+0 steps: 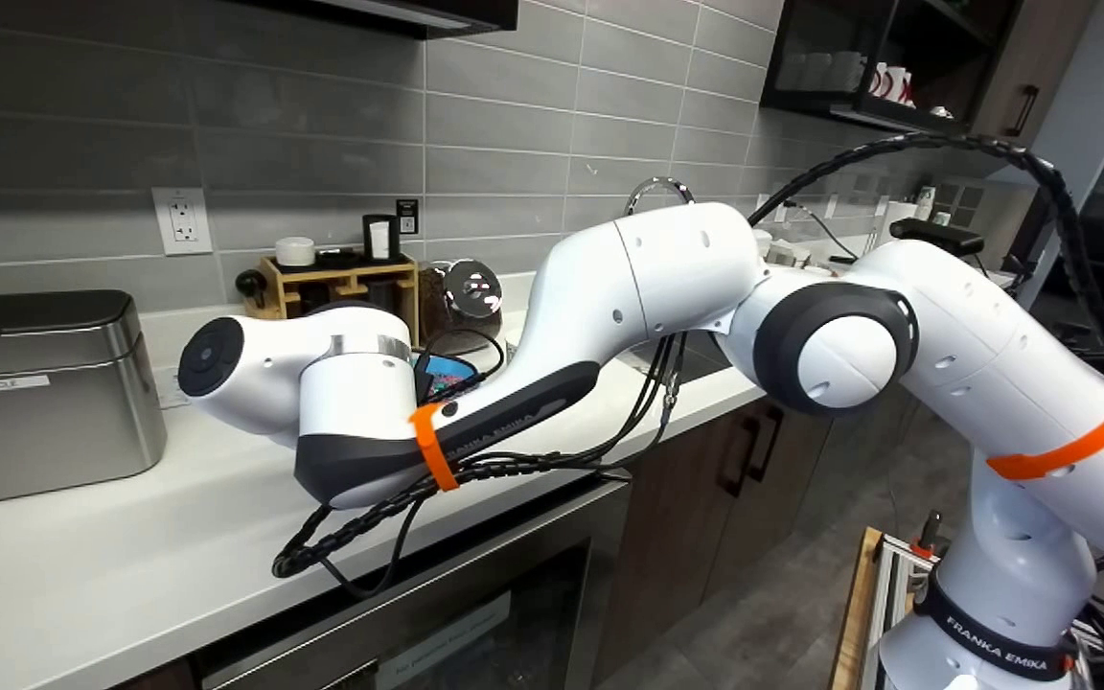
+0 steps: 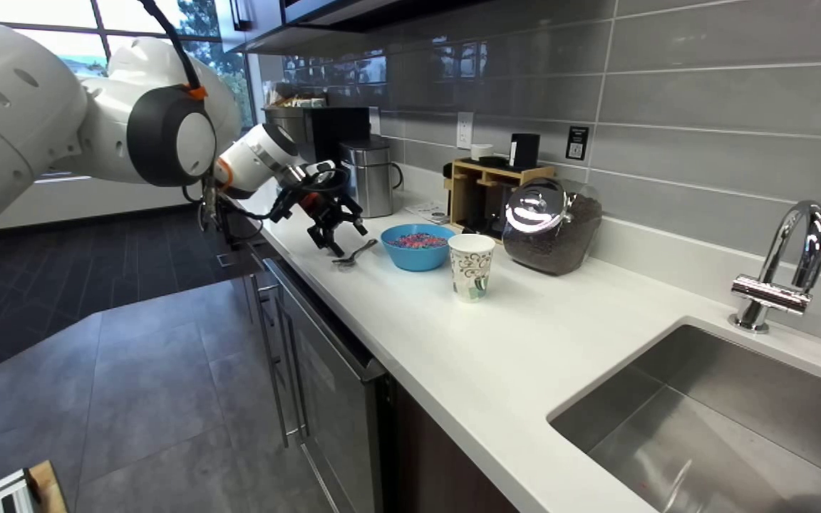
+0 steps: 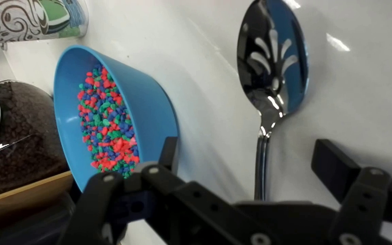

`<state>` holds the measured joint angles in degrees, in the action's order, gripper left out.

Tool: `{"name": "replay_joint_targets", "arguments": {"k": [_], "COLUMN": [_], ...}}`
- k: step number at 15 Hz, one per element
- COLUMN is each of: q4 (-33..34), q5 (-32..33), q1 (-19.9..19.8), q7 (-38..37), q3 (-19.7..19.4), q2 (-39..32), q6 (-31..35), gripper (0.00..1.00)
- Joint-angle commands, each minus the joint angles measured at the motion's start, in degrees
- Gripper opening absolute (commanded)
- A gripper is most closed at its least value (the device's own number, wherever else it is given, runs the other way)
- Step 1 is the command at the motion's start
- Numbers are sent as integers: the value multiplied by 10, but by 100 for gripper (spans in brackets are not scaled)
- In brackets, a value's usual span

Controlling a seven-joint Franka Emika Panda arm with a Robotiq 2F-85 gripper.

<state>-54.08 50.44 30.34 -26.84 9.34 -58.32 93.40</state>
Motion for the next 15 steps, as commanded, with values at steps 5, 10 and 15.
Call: {"name": "replay_joint_targets", "arguments": {"k": [5, 10, 15], "q4": [16, 15, 1], "q5": [12, 17, 13], "q1": [12, 11, 1], "q7": [-4, -17, -37], "q3": [-14, -15, -8], "q2": [-25, -30, -22], "q6": [-6, 4, 31], "gripper": [88, 87, 85]}}
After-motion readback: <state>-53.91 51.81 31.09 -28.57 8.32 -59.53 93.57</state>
